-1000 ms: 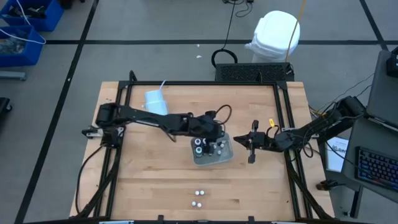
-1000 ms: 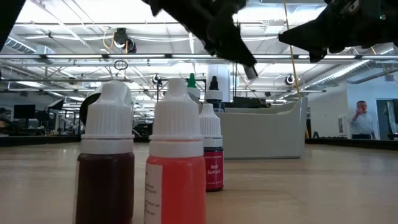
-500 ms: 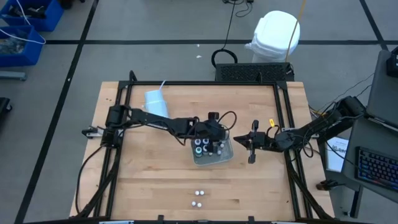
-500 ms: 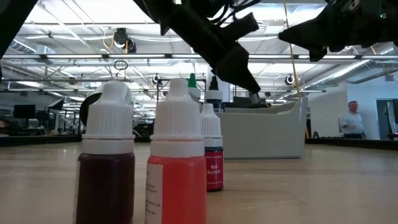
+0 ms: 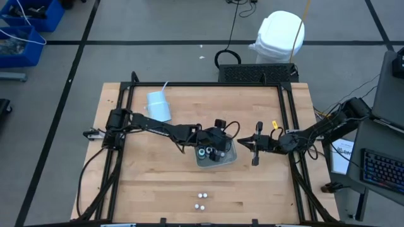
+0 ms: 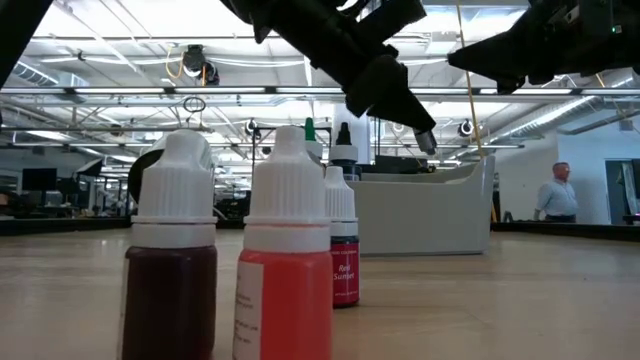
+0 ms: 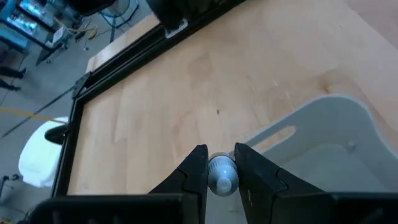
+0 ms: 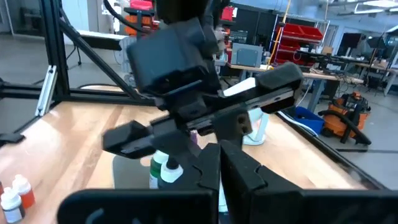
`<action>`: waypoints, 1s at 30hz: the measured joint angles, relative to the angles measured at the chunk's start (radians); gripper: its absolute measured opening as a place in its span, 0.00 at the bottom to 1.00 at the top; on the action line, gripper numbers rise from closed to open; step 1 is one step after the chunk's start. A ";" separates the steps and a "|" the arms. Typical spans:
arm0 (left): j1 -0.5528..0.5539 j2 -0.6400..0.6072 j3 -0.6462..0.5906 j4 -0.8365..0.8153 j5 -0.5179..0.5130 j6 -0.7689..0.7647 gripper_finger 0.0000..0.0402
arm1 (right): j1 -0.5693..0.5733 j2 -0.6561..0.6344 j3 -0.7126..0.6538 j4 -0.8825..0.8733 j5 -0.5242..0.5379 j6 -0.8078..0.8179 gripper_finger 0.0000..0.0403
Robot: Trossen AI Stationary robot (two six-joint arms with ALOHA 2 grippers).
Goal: Pick & Place food coloring
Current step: Put the small purple food coloring bottle into the bin
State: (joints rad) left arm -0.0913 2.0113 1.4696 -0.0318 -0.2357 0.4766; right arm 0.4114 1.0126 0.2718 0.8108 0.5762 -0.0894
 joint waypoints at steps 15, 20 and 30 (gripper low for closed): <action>-0.099 0.000 0.265 -0.507 -0.195 -0.358 0.17 | 0.000 0.000 0.000 0.023 0.000 0.025 0.01; -0.127 0.018 0.254 -0.512 -0.233 -0.398 0.17 | 0.000 0.000 -0.001 0.004 0.000 0.072 0.01; -0.111 0.056 0.253 -0.472 -0.133 -0.356 0.17 | -0.014 0.000 -0.001 -0.013 0.024 0.082 0.01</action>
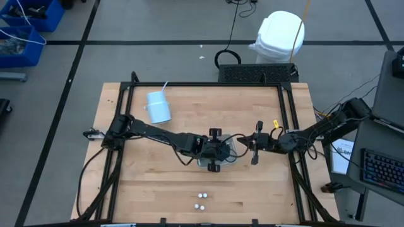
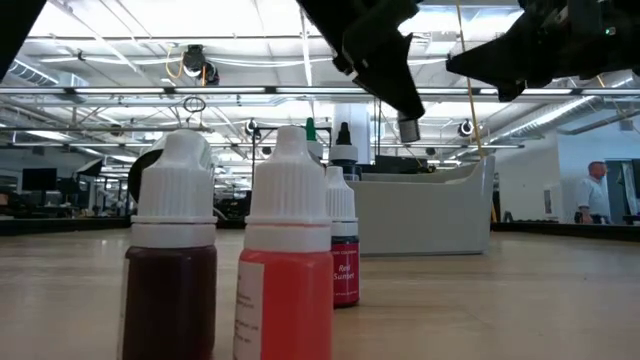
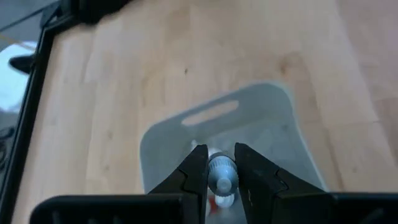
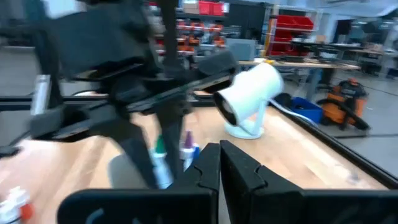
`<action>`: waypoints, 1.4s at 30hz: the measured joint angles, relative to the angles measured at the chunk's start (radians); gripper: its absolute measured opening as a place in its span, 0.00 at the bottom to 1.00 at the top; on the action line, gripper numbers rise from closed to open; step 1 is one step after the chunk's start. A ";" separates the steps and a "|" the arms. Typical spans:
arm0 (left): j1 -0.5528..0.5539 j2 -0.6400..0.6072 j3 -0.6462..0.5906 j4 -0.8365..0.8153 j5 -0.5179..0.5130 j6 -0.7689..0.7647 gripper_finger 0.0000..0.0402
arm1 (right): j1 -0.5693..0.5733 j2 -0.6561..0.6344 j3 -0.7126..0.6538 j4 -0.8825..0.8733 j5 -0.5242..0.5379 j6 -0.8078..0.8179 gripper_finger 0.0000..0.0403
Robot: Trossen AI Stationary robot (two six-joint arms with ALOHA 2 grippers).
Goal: Pick & Place food coloring
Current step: Put the small purple food coloring bottle into the bin
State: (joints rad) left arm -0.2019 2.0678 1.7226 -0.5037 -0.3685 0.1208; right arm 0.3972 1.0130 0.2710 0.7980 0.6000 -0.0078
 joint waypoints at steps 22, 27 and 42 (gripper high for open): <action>0.123 0.017 0.001 0.012 0.150 0.015 0.17 | -0.084 0.070 0.000 0.004 0.002 0.099 0.01; 0.123 0.057 0.001 0.036 0.151 0.063 0.17 | -0.084 0.071 0.000 0.022 0.002 0.092 0.01; 0.142 0.123 0.033 0.035 0.142 0.115 0.17 | -0.083 0.070 0.000 0.043 -0.001 0.074 0.01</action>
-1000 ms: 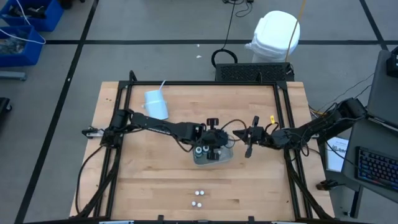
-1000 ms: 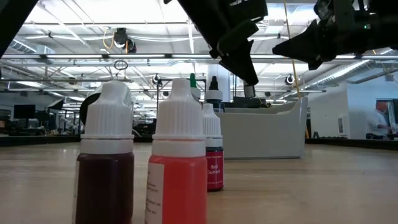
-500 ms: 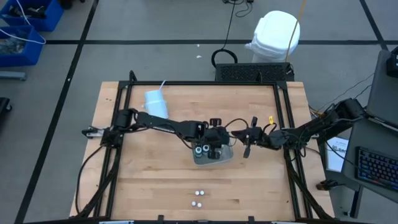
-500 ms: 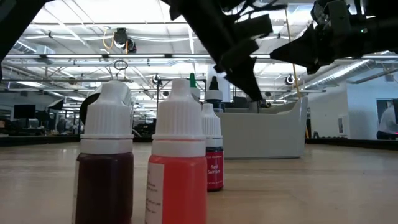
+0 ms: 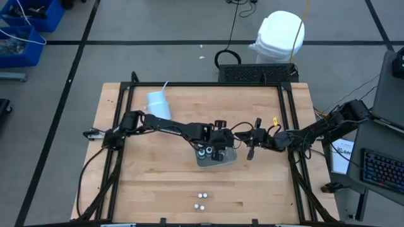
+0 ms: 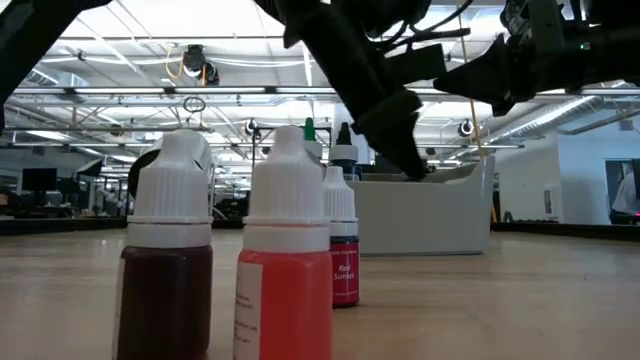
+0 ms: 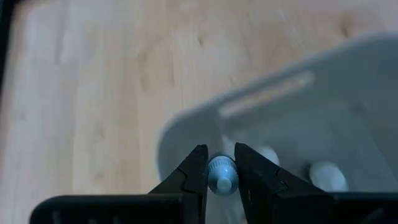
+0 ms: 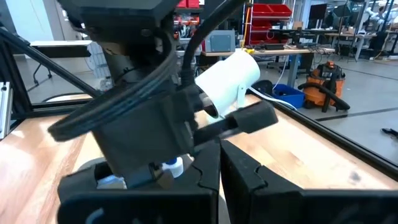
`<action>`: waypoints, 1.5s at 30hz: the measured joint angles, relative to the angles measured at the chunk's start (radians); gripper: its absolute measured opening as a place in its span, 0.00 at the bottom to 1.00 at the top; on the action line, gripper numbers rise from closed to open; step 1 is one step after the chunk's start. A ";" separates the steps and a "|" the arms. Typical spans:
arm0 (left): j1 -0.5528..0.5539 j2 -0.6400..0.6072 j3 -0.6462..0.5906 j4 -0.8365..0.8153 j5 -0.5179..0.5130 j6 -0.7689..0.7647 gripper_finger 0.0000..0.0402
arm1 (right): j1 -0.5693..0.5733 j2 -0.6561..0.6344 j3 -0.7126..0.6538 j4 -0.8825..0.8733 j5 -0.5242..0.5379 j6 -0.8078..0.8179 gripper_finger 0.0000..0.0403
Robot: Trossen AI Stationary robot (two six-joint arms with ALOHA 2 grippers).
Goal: Pick & Place food coloring
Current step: Put the small purple food coloring bottle into the bin
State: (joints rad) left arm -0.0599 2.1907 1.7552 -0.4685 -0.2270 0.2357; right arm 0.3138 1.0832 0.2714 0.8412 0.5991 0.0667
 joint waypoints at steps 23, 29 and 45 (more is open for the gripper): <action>0.016 0.009 0.001 0.061 0.070 0.025 0.17 | 0.000 0.000 0.000 -0.004 -0.002 0.000 0.01; 0.018 0.032 0.001 0.074 0.078 0.032 0.17 | 0.000 0.000 0.000 -0.001 -0.002 0.000 0.01; 0.020 0.062 0.001 0.085 0.089 0.027 0.17 | 0.000 0.000 0.000 0.000 -0.002 0.000 0.01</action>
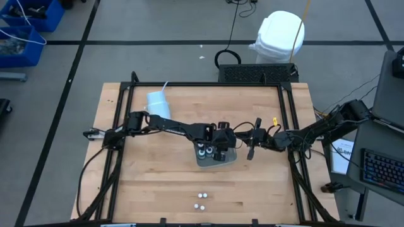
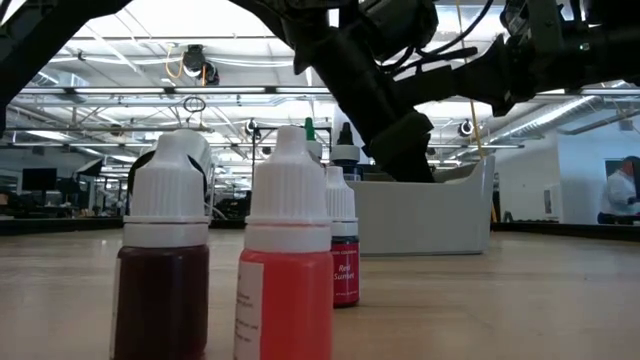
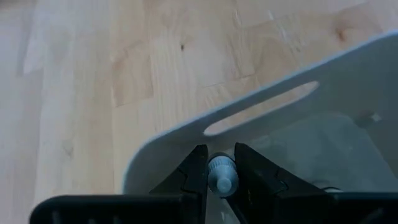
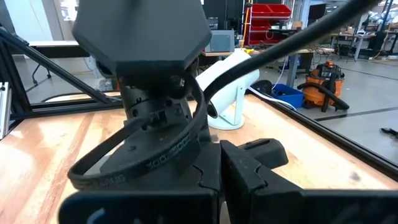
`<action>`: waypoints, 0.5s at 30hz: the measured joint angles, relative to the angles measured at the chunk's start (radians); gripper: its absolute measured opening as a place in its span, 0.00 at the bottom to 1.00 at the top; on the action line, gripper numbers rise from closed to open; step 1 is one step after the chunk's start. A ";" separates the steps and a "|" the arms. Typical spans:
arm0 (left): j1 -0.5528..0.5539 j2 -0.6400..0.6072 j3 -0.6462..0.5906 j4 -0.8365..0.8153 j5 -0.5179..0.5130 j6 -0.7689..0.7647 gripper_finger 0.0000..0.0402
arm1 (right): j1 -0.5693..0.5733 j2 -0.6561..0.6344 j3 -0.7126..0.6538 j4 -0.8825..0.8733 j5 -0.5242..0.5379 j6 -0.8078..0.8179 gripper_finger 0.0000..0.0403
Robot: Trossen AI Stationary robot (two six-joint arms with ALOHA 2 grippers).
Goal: Pick & Place food coloring
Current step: Put the small purple food coloring bottle into the bin, then adjust the bin on the table
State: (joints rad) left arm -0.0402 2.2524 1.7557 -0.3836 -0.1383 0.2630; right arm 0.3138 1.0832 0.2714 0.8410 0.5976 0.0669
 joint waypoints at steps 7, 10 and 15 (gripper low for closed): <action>0.001 0.000 0.000 0.001 0.007 0.006 0.22 | 0.000 0.000 0.000 0.000 0.000 0.000 0.01; 0.001 0.000 0.000 0.000 0.007 0.014 0.26 | 0.000 0.000 0.000 -0.001 0.000 0.000 0.01; 0.003 0.000 0.000 0.000 -0.012 0.023 0.32 | 0.000 0.000 0.000 -0.001 0.000 0.000 0.01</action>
State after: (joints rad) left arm -0.0377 2.2524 1.7557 -0.3840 -0.1505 0.2865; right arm 0.3138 1.0832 0.2714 0.8398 0.5972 0.0673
